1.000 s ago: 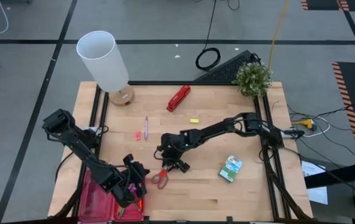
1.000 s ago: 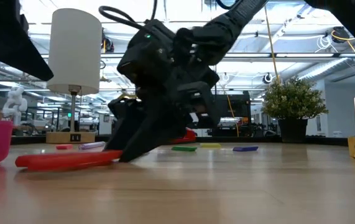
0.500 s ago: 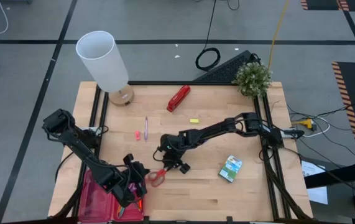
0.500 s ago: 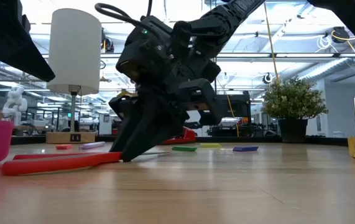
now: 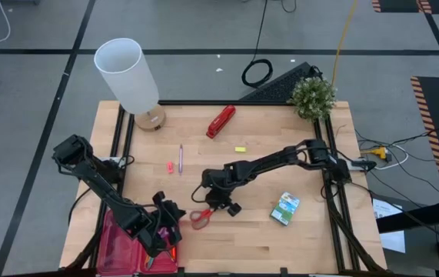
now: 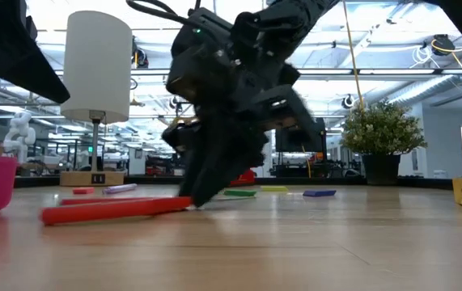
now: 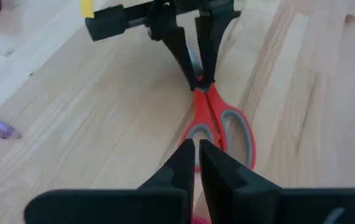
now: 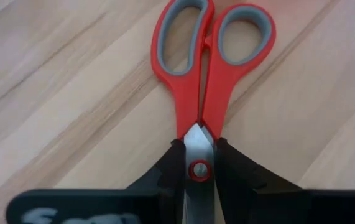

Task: Pack school essentials
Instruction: Put the red scissors into the red supply box

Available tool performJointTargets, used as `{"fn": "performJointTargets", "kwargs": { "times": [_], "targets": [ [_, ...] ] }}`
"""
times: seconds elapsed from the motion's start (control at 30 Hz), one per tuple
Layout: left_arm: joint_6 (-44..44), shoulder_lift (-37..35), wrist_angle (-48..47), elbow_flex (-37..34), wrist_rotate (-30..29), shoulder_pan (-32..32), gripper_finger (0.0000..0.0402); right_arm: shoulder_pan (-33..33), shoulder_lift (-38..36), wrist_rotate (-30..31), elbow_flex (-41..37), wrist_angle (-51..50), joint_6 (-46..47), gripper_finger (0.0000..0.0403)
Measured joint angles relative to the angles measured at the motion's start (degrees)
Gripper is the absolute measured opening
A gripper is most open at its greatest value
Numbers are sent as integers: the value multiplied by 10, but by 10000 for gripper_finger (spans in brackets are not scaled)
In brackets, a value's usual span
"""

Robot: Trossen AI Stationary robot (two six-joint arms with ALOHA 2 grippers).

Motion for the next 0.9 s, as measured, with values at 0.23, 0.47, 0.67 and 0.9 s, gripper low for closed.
{"fn": "performJointTargets", "kwargs": {
  "times": [0.23, 0.47, 0.67, 0.9],
  "targets": [
    [48, 1, 71, 0, -6, 16, 29, 10, -36, 6, -1, -54, 27, 59],
    [124, 36, 193, 1, 20, 41, 112, 12, -45, 9, -1, -83, 54, 60],
    [185, 99, 292, 1, 100, 72, 188, 11, -46, 6, 0, -86, 60, 60],
    [188, 148, 315, 1, 152, 93, 190, 10, -47, 4, 1, -99, 97, 61]
  ]
}}
